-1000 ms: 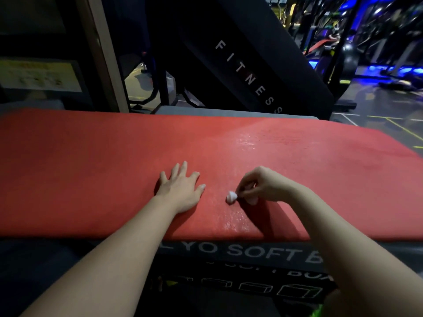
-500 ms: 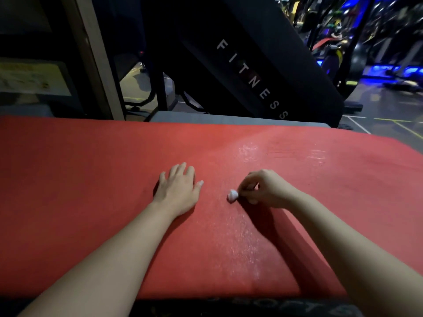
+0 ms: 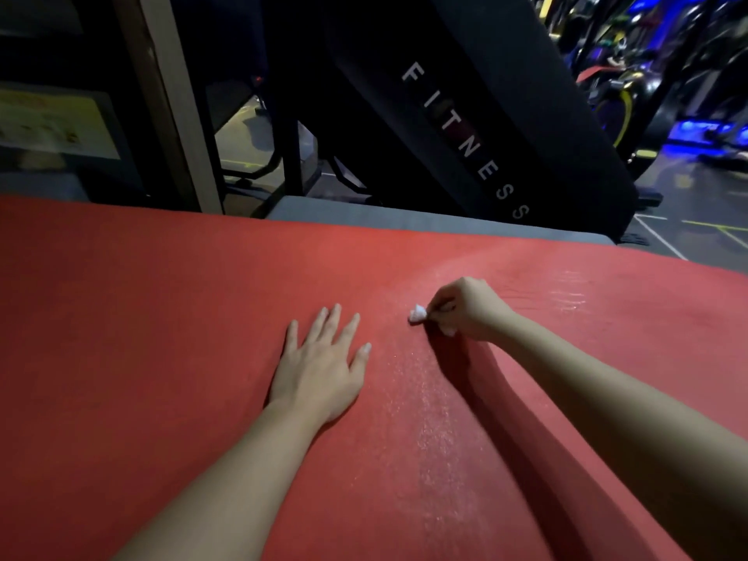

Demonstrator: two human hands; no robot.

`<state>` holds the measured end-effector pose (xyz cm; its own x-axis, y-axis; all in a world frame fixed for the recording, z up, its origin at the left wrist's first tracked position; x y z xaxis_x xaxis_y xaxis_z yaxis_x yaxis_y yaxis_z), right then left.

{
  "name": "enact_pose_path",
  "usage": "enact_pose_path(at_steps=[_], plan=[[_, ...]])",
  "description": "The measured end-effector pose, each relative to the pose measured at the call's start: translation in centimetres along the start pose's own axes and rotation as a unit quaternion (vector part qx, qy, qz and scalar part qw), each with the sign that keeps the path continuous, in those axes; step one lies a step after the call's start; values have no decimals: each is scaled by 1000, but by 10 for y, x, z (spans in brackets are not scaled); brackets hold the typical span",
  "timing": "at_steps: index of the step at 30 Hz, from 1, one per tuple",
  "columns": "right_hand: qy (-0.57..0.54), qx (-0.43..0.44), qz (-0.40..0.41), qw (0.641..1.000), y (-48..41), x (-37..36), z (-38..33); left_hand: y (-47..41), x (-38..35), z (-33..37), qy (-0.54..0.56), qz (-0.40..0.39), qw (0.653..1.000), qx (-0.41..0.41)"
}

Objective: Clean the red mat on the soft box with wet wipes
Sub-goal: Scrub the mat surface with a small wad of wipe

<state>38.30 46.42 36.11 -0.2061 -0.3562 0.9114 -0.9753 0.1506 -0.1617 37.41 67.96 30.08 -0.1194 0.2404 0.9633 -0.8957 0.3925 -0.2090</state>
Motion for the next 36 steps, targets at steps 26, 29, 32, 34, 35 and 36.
enact_pose_path(at_steps=[26, 29, 32, 34, 35, 36], plan=[[-20, -46, 101, 994, -157, -9, 58, -11, -8, -6, -6, 11, 1000, 6], [-54, -88, 151, 983, -176, -8, 84, -10, -6, -5, -9, 8, 1000, 5], [-31, -65, 172, 982, -187, -6, 88, -10, -7, -5, -14, 7, 1000, 3], [-3, -50, 176, 983, -194, -2, 92, -10, -6, -5, -12, 9, 1000, 4], [8, -52, 165, 985, -197, 0, 97, -10, -7, -5, -11, 9, 1000, 5], [15, -53, 146, 988, -199, 1, 102, -11, -6, -5, -13, 8, 1000, 5]])
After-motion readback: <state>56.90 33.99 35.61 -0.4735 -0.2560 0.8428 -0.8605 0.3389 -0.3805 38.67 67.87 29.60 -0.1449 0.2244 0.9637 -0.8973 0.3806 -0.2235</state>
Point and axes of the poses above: each hand's wrist, its own y-axis away from the middle knuckle, its own x-axis out of the back of the hand, z = x × y, the point moved 10 cm from there along -y, towards the middle knuckle, and after that the axes turned 9 degrees about z, right-handed, at the moved point
